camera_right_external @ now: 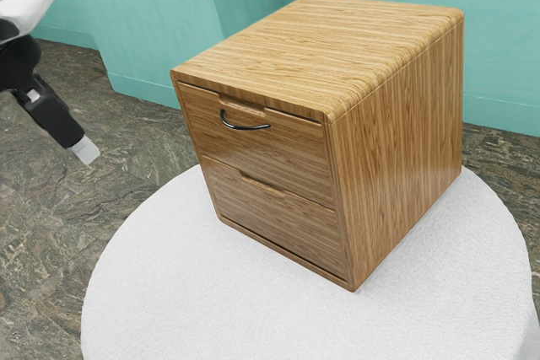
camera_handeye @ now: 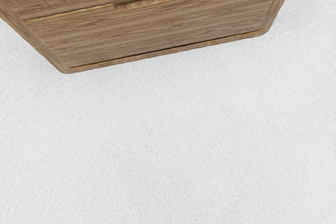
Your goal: Pull the drawer handle with one arm to open the drawer
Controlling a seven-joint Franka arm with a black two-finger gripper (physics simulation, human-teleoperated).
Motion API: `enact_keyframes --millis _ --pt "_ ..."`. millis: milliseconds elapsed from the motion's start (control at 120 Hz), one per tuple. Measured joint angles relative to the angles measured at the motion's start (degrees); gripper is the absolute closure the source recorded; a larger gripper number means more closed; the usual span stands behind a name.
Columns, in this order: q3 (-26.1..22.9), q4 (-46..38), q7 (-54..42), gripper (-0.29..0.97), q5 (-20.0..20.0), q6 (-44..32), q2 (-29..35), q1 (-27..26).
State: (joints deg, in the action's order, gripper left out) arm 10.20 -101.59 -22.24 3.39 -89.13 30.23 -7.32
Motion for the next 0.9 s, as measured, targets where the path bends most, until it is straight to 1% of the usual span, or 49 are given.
enact_keyframes --millis 33,108,183,258,308,375,442,533,567,650,717,800,900 --pt "0.09 -0.21 -2.8 0.0 -0.15 -0.57 -0.26 1.29" --pt "0.1 -0.3 -8.95 0.0 0.15 -2.36 -3.22 2.58" --pt "-0.07 -0.65 -16.35 0.0 -1.43 -5.79 -4.18 2.64" --pt "0.06 -1.03 -25.38 0.0 -6.69 -9.17 -4.47 2.45" --pt "0.07 -1.38 -30.92 0.0 -9.38 -11.22 -4.69 2.47" --pt "-0.08 -3.1 -37.33 0.0 -11.62 -14.64 -5.1 2.39" --pt "-0.21 -6.53 -42.64 0.0 -12.66 -19.05 -4.55 2.27" --pt "-0.37 -10.5 -48.86 0.0 -12.5 -23.38 -0.89 2.21" --pt "-1.15 -11.56 -50.81 0.0 -12.28 -24.59 -0.21 2.18" --pt "-4.3 -12.69 -54.25 0.0 -8.63 -26.95 0.36 2.06" --pt "-5.31 -13.65 -56.52 0.0 -6.56 -28.23 0.47 1.71" --pt "-5.63 -14.63 -59.03 0.0 -5.14 -29.32 0.33 1.61" --pt "-5.68 -15.86 -61.63 0.0 -4.32 -29.91 0.34 1.58"
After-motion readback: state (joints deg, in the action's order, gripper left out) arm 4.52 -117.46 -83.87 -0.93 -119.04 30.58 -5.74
